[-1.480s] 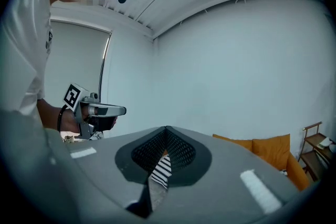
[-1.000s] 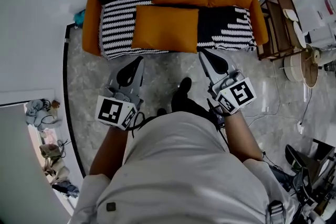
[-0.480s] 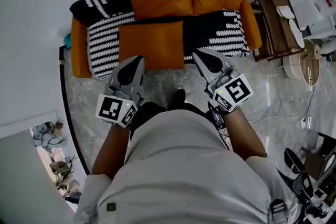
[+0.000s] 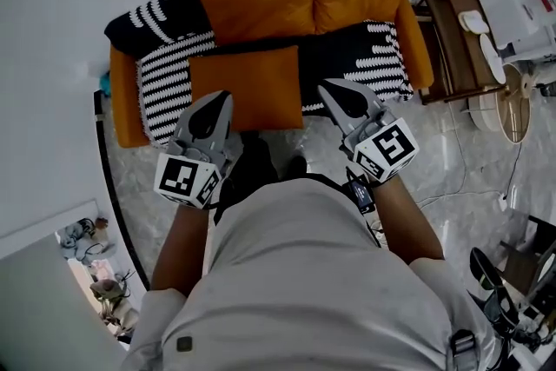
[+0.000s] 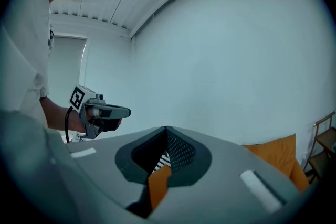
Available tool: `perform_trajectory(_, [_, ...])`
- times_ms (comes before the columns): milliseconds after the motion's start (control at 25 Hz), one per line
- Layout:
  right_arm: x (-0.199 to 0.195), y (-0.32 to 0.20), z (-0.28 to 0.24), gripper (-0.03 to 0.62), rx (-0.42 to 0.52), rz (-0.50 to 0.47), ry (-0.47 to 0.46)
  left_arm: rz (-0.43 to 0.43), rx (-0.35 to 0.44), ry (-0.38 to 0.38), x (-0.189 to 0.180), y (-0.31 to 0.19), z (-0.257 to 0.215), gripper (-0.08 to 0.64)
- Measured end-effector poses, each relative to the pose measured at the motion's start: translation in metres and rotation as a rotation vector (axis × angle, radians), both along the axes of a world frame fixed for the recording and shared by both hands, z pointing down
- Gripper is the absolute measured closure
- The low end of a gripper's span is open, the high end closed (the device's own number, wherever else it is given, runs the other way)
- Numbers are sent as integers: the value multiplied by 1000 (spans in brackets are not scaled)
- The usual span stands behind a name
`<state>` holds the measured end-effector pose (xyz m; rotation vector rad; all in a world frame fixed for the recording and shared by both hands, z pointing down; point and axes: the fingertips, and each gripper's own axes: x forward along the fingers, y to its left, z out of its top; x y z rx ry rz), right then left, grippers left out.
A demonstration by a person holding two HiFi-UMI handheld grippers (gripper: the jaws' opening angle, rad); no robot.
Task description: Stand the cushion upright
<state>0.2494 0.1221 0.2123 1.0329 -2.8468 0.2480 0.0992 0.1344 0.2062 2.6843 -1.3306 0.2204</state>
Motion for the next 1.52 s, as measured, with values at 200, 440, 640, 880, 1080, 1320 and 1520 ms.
perform_trajectory(200, [-20,-53,17,581,-34,-1,37,7,-27,-21,-25,-53,20,555])
perform_trajectory(440, [-50,-127,58,581,-96,20,105,57,-93,-61,-62,-130,54,555])
perform_trajectory(640, [-81,-176,114,559,-178,7,195,126,-166,-106,-96,-183,98,549])
perform_trajectory(880, [-102,-223,183,527,-285,0,258,190,-304,-145,-132,-235,172,507])
perform_trajectory(1080, [-101,-251,256,488,-392,-14,340,233,-399,-178,-151,-266,226,464])
perform_trajectory(1320, [-90,-282,338,422,-494,-22,426,303,-499,-305,-171,-288,314,407])
perform_trajectory(1520, [-85,-299,402,379,-562,-49,498,336,-558,-403,-195,-304,384,379])
